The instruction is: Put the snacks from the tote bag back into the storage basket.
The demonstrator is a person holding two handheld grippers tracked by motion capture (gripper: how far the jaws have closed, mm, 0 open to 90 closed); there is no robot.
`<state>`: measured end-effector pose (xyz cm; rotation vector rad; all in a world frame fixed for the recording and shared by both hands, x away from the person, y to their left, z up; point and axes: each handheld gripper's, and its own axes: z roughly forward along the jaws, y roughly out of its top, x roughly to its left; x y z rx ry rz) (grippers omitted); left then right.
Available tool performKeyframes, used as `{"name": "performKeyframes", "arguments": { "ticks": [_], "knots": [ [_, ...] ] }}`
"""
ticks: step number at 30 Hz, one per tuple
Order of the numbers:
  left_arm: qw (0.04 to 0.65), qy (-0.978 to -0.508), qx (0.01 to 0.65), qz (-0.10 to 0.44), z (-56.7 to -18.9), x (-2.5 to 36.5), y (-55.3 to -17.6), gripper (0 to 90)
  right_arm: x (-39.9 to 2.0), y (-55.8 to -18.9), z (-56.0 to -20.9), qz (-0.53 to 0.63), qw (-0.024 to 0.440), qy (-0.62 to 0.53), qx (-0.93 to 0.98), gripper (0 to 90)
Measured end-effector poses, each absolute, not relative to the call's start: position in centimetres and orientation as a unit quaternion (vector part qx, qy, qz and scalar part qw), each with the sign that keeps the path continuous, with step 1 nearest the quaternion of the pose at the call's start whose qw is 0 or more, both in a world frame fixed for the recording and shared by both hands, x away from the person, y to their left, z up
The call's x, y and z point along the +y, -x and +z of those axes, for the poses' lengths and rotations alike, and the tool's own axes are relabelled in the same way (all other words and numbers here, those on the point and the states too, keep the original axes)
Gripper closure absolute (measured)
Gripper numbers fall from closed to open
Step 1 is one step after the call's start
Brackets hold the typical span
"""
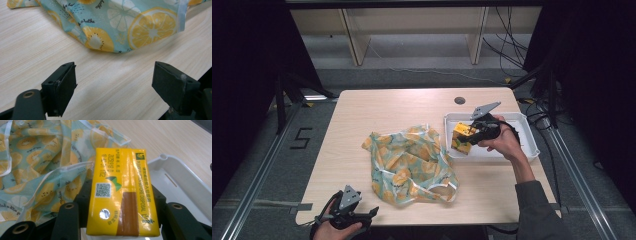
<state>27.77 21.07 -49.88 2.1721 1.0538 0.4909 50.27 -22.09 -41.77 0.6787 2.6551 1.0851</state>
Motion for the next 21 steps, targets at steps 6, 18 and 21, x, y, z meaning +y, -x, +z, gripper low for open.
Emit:
{"name": "performKeyframes", "arguments": {
  "ticks": [6, 18, 21],
  "knots": [
    [0.333, -0.831, 0.404, 0.188, -49.9, 21.1, -27.8, 19.0, -21.9, -50.4, -42.3, 0.359, 0.090, -0.227, 0.901, 51.9],
    [0.330, -0.833, 0.403, 0.185, -49.9, 21.1, -27.8, 19.1, -21.9, -50.6, -43.1, 0.356, 0.081, -0.222, 0.904, 51.8],
    [0.335, -0.831, 0.402, 0.185, -50.0, 21.0, -27.8, 19.1, -21.9, -50.7, -43.3, 0.360, 0.080, -0.220, 0.903, 51.9]
  ]
}}
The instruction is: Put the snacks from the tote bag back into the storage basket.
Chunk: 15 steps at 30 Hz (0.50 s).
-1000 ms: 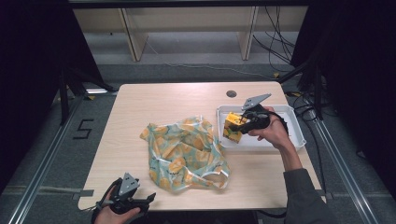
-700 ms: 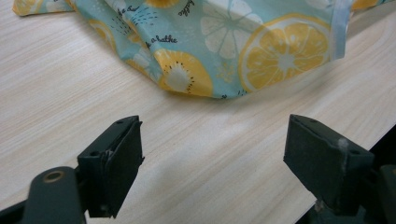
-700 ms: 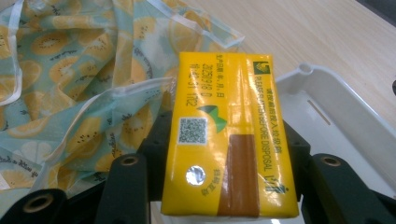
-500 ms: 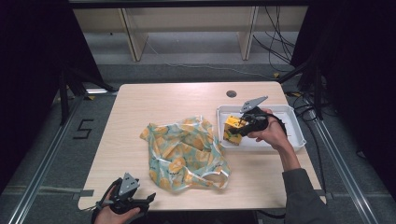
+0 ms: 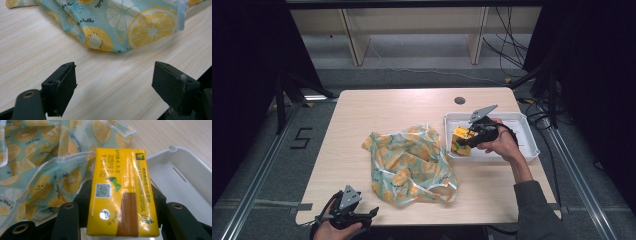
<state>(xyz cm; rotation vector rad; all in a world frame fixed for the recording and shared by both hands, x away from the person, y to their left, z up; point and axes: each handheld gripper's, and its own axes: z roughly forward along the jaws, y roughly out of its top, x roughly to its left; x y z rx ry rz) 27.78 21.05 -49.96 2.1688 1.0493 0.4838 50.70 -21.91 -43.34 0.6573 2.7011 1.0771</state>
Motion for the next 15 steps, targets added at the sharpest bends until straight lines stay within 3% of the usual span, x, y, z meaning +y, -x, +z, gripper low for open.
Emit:
{"name": "performKeyframes", "arguments": {
  "ticks": [15],
  "knots": [
    [0.338, -0.830, 0.406, 0.180, -49.96, 21.00, -27.71, 19.4, -22.09, -50.70, -43.97, 0.362, 0.075, -0.214, 0.904, 50.9]
  ]
}}
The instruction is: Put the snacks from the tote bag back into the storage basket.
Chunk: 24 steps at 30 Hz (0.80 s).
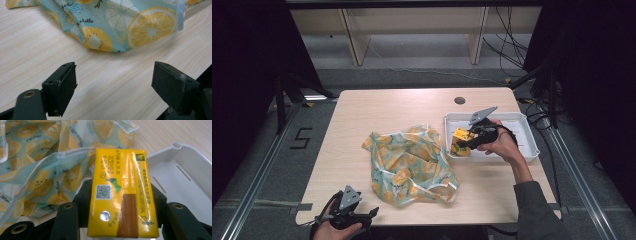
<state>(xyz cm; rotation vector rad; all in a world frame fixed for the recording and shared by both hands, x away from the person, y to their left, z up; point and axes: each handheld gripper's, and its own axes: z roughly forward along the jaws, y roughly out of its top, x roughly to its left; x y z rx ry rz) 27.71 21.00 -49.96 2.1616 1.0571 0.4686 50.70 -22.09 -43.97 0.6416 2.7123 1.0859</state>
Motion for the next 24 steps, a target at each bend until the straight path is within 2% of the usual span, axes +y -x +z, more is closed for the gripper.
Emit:
{"name": "performKeyframes", "arguments": {
  "ticks": [6, 10, 14, 24],
  "knots": [
    [0.330, -0.836, 0.398, 0.184, -49.8, 21.1, -27.7, 19.5, -22.3, -50.7, -44.1, 0.369, 0.078, -0.221, 0.899, 49.1],
    [0.331, -0.836, 0.399, 0.183, -49.9, 21.1, -27.7, 19.5, -21.8, -50.5, -43.9, 0.364, 0.088, -0.250, 0.893, 35.9],
    [0.333, -0.832, 0.406, 0.180, -49.9, 21.0, -27.7, 19.5, -21.6, -50.3, -43.6, 0.366, 0.094, -0.274, 0.884, 29.8],
    [0.328, -0.836, 0.399, 0.185, -49.8, 21.2, -27.8, 19.5, -22.0, -48.9, -42.0, 0.384, 0.111, -0.297, 0.867, 25.9]
  ]
}}
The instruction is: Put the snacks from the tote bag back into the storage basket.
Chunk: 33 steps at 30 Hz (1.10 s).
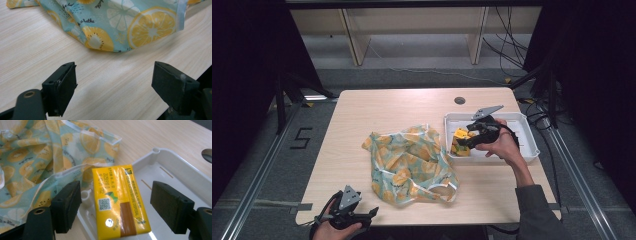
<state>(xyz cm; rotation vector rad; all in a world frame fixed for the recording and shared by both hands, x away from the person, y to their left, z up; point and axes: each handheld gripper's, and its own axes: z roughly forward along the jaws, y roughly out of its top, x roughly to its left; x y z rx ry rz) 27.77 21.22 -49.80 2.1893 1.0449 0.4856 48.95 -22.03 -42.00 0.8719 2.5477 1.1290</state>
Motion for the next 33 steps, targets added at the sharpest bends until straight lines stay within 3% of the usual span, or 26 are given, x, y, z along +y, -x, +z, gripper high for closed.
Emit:
{"name": "performKeyframes", "arguments": {
  "ticks": [14, 21, 30, 33],
  "knots": [
    [0.328, -0.834, 0.401, 0.189, -49.9, 21.1, -27.8, 19.2, -23.7, -46.1, -41.2, 0.390, 0.124, -0.333, 0.849, 25.9],
    [0.337, -0.823, 0.415, 0.191, -50.1, 20.9, -27.8, 19.2, -24.2, -44.7, -40.9, 0.393, 0.127, -0.337, 0.846, 33.4],
    [0.333, -0.827, 0.411, 0.190, -50.0, 21.0, -27.8, 19.2, -24.3, -43.4, -40.8, 0.375, 0.120, -0.326, 0.860, 78.4],
    [0.334, -0.831, 0.402, 0.188, -49.9, 21.1, -27.8, 19.2, -24.2, -43.4, -41.1, 0.375, 0.125, -0.321, 0.861, 89.0]
  ]
}}
